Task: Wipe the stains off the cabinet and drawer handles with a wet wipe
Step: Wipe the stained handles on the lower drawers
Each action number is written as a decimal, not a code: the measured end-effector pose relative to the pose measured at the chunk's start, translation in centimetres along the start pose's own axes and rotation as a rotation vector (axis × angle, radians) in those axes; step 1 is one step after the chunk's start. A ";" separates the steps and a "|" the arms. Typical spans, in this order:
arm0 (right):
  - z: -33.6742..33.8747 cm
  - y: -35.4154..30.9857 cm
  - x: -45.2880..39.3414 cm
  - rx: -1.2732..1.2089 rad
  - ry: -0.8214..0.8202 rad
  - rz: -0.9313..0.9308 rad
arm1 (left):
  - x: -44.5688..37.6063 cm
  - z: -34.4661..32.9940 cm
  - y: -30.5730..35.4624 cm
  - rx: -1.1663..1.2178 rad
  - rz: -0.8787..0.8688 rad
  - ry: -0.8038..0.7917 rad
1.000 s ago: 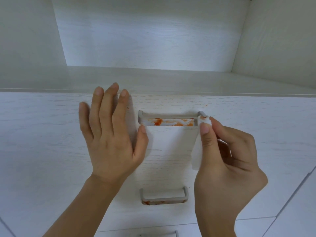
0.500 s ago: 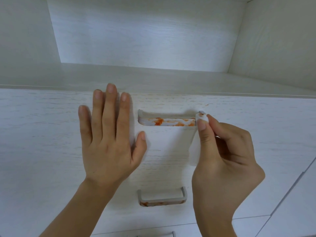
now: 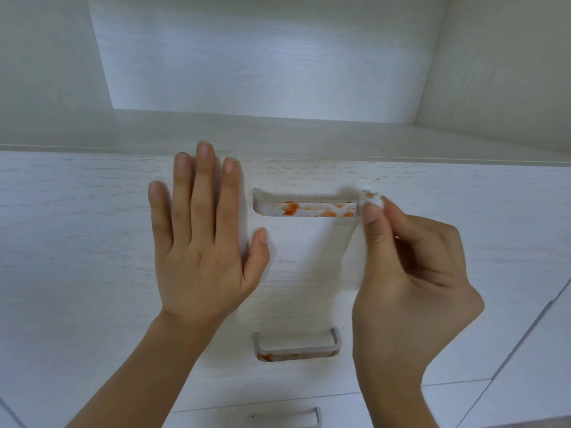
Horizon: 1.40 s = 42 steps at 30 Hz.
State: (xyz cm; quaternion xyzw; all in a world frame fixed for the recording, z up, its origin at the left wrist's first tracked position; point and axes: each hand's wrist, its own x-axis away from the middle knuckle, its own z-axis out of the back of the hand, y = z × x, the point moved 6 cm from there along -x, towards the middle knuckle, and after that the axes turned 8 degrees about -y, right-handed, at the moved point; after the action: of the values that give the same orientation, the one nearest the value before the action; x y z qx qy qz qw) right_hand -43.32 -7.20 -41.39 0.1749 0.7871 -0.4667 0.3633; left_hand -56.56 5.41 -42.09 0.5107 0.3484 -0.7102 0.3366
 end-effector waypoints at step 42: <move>-2.1 -1.2 1.7 0.101 -0.080 0.097 | 1.9 -0.2 -0.6 -0.009 -0.104 -0.019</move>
State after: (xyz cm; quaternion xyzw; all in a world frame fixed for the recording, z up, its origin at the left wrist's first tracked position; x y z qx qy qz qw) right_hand -46.03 -6.10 -41.24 0.2121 0.7382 -0.4943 0.4072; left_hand -57.44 5.63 -43.85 0.4835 0.3748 -0.7300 0.3048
